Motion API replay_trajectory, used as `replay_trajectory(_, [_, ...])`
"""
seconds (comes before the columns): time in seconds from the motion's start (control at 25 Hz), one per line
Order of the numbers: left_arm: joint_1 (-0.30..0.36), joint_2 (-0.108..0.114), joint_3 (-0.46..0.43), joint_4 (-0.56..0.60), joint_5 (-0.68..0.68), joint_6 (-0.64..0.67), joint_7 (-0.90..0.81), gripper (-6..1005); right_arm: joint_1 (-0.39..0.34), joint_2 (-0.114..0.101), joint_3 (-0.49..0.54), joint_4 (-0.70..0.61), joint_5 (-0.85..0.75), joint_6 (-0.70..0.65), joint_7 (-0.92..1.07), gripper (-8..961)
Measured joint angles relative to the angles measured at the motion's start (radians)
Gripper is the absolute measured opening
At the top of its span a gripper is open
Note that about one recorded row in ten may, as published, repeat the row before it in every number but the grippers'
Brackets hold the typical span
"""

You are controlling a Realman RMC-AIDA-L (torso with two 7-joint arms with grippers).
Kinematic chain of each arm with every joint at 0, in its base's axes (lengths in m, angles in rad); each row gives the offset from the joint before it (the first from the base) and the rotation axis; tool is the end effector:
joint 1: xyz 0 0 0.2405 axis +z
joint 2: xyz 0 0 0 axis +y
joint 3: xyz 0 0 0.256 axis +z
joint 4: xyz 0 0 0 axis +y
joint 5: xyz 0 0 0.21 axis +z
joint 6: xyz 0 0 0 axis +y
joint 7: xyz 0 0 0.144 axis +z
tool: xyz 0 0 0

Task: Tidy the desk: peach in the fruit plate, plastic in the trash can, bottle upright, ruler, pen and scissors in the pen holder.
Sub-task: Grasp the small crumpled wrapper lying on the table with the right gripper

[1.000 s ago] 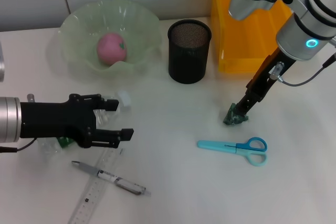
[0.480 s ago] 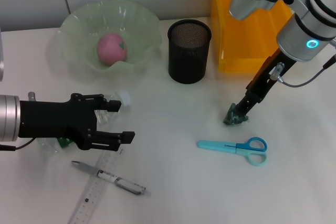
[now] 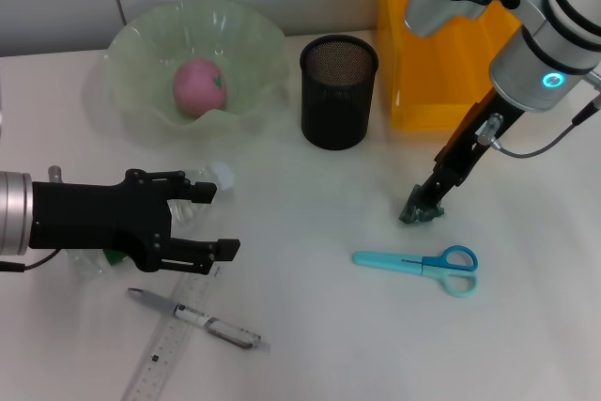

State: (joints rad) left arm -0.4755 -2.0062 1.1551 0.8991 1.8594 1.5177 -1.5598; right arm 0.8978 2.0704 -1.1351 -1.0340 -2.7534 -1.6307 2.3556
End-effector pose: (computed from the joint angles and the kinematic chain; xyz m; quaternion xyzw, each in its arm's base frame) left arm -0.2299 0.3301 0.0006 -0.9774 -0.1428 -0.1436 0.0609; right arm 0.1651 0.3967 0.0094 -0.9217 0.2840 -0.2280 0.1333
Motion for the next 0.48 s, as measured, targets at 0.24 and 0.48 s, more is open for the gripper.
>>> replay_trajectory(0.24, [-0.002, 0.001, -0.001, 0.000, 0.000, 0.000, 0.001, 850, 0.005, 0.003, -0.002, 0.000, 0.000, -0.002, 0.005, 710])
replay_trajectory(0.48, [0.002, 0.001, -0.002, 0.000, 0.000, 0.001, 0.001, 850, 0.004, 0.002, -0.007, 0.008, 0.000, -0.002, 0.009, 702])
